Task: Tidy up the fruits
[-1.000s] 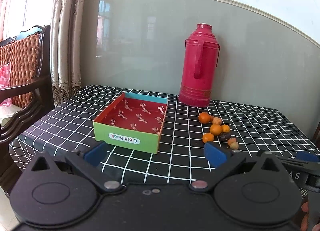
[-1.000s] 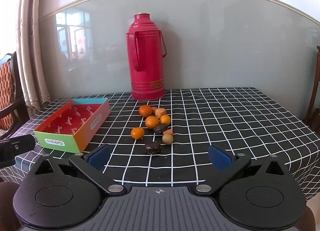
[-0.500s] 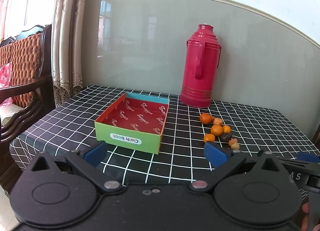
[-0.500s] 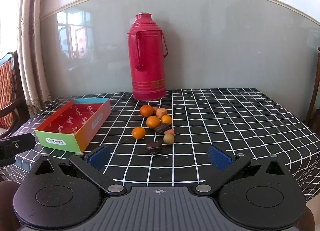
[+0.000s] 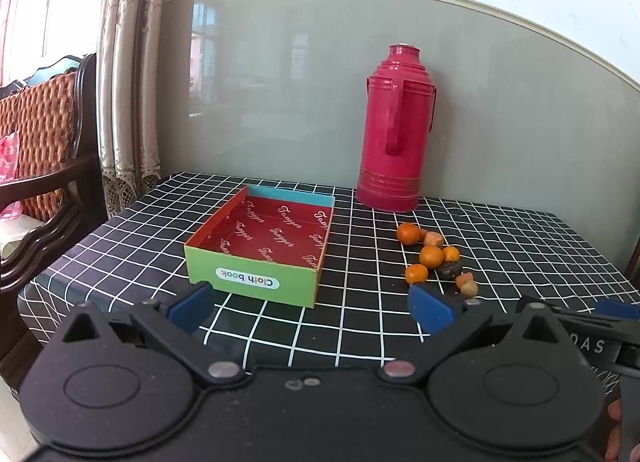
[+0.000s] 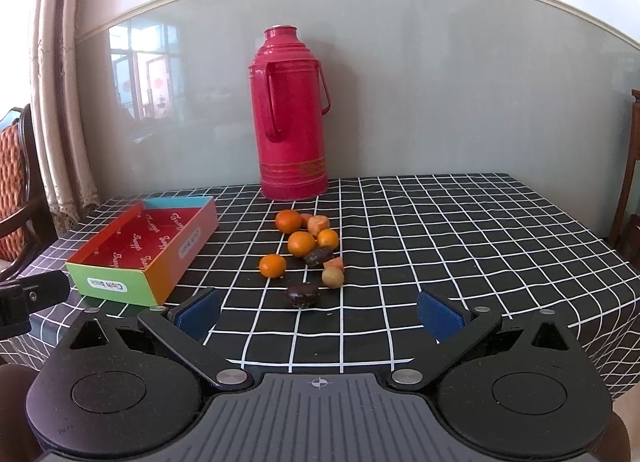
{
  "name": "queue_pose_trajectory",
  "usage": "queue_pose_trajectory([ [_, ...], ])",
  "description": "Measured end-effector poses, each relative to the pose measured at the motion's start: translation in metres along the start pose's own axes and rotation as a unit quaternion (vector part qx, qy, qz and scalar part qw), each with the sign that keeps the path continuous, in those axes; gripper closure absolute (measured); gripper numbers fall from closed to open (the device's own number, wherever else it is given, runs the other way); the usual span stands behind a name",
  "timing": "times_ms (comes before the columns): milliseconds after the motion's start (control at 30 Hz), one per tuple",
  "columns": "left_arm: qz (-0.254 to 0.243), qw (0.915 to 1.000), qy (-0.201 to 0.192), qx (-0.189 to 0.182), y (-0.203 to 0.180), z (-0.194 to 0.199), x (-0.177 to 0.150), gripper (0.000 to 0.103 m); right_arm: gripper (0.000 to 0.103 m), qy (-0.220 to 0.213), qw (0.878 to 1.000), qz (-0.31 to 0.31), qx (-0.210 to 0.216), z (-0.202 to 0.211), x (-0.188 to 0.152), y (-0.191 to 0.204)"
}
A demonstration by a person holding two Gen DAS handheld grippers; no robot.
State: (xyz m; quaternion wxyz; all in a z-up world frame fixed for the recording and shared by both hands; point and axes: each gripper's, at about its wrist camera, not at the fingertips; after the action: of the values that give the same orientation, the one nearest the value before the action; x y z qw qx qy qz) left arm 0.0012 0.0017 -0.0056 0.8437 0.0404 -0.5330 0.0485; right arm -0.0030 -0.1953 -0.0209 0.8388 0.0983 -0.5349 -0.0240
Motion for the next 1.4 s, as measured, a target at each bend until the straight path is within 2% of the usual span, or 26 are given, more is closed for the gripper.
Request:
queue_pose_trajectory([
  [667,-0.031,0.9993,-0.005,-0.018,-0.019,-0.016,-0.001,0.006,0.0,0.005,1.0,-0.024,-0.018,-0.015,-0.004,-0.026],
  [867,-0.083,0.9958,-0.02,-0.034,-0.043,-0.035,0.003,0.006,0.0,0.0,0.999,-0.038,-0.036,-0.029,-0.002,-0.043],
  [1067,-0.134,0.9876,-0.021,-0.078,-0.074,-0.062,0.0,0.006,0.0,0.003,0.996,-0.064,-0.061,-0.047,0.001,-0.071],
  [1200,-0.17,0.9793,-0.025,-0.107,-0.095,-0.077,-0.007,0.009,0.0,-0.001,0.994,-0.078,-0.076,-0.055,0.006,-0.088],
  [1400,-0.202,0.9677,-0.011,-0.151,-0.126,-0.102,-0.019,0.021,0.0,-0.017,0.991,-0.078,-0.112,-0.066,0.024,-0.106],
])
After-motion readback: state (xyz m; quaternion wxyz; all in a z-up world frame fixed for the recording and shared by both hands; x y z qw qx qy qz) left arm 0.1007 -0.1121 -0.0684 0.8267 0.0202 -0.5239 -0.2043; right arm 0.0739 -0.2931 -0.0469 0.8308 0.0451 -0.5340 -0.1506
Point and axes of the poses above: each gripper's, at about its wrist camera, not at the fingertips, and z roughly against the way its jaws point, y to its left, x to its top, and after that the axes turned 7 degrees about x, right-handed
